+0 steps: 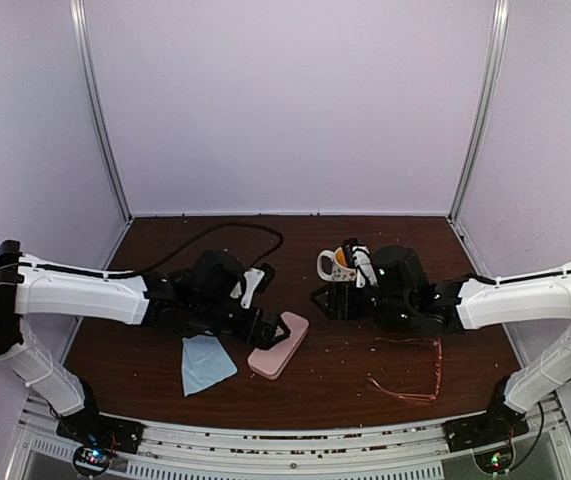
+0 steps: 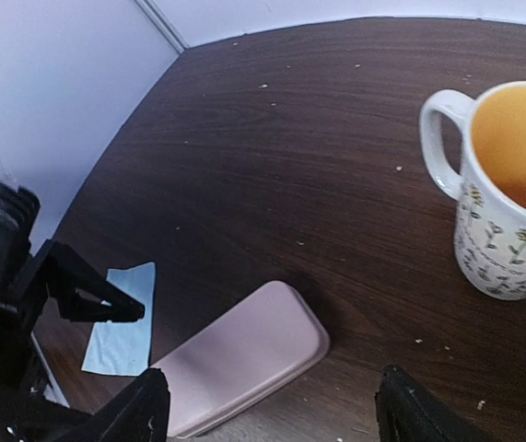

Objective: Organize the sunglasses
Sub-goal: Pick up the sunglasses case from the center of the board, then pass from the left arm to the right

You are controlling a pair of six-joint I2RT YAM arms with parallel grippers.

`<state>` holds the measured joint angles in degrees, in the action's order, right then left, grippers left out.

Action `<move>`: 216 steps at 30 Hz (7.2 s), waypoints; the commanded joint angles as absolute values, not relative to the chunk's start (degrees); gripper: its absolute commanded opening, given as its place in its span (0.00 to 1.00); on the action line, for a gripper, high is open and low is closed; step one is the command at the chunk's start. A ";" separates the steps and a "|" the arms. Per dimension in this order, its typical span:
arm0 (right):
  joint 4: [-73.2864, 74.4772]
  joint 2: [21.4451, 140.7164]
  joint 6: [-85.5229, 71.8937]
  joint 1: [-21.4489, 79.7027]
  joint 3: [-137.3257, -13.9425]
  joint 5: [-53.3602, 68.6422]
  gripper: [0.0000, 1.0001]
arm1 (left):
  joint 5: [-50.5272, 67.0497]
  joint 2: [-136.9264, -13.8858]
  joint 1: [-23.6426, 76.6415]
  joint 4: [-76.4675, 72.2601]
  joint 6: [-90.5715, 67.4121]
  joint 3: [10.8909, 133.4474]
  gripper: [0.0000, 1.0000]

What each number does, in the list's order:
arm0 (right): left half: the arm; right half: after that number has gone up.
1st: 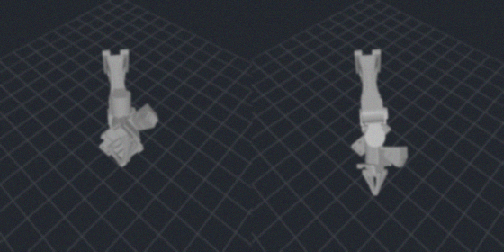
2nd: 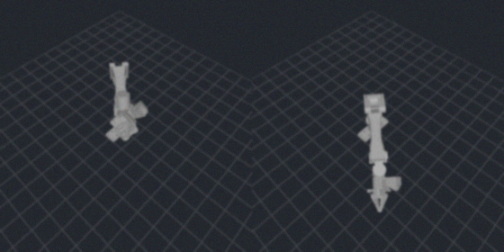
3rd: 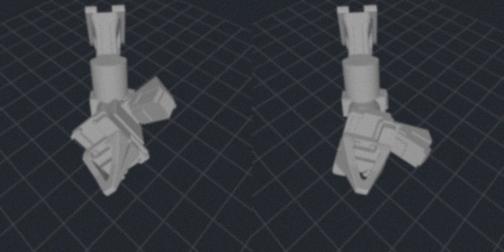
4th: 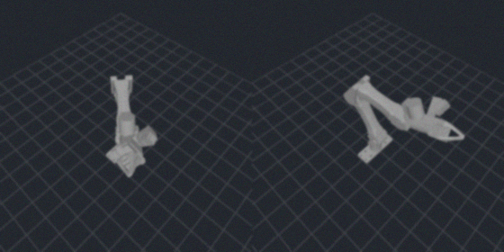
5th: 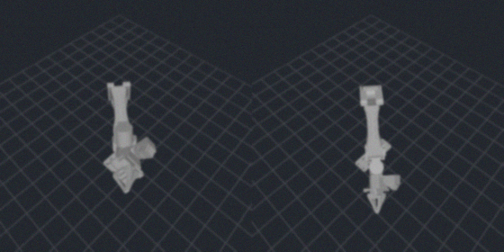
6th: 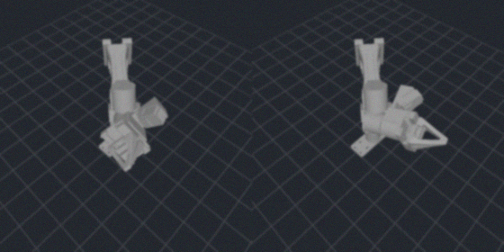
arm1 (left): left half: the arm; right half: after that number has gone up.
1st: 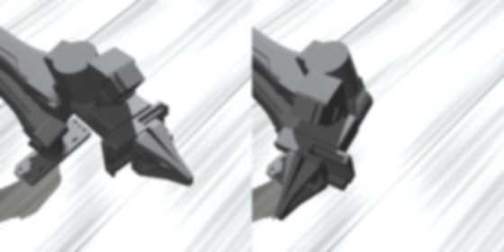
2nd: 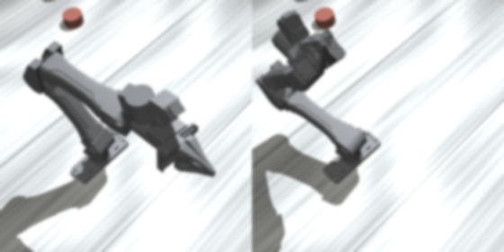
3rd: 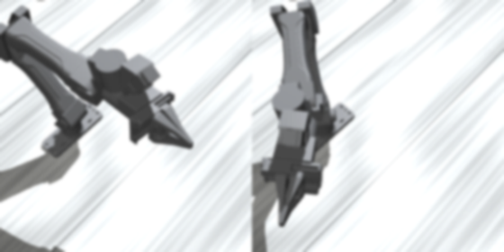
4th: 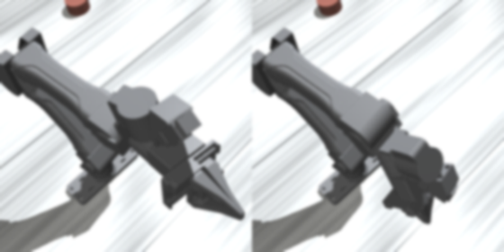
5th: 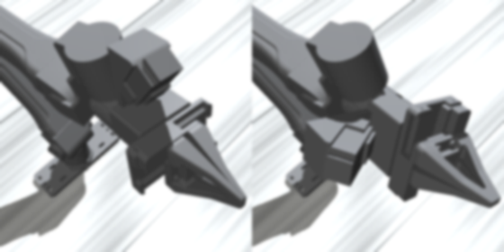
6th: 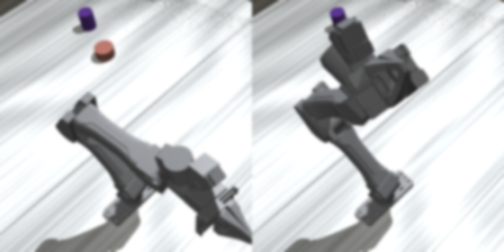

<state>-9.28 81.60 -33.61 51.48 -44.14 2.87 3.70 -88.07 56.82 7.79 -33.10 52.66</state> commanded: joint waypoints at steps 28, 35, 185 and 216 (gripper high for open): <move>-14.64 73.79 -30.79 48.87 -33.28 1.10 0.79 | -5.40 -98.94 61.86 19.14 -26.84 63.50 0.59; -24.07 74.48 -30.11 48.87 -32.59 13.23 0.83 | 2.90 -83.65 56.97 6.60 -29.47 53.83 0.49; -48.35 96.54 -62.01 48.61 -37.55 20.16 0.46 | 11.55 -77.55 60.03 -25.12 -22.90 40.75 0.28; -50.22 96.64 -64.21 48.30 -38.14 20.75 0.00 | 3.95 -83.51 60.46 -6.01 -21.65 50.78 0.39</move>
<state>-52.99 97.19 -66.83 49.08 -37.15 23.68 0.71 -81.36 59.09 -8.01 -23.51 44.51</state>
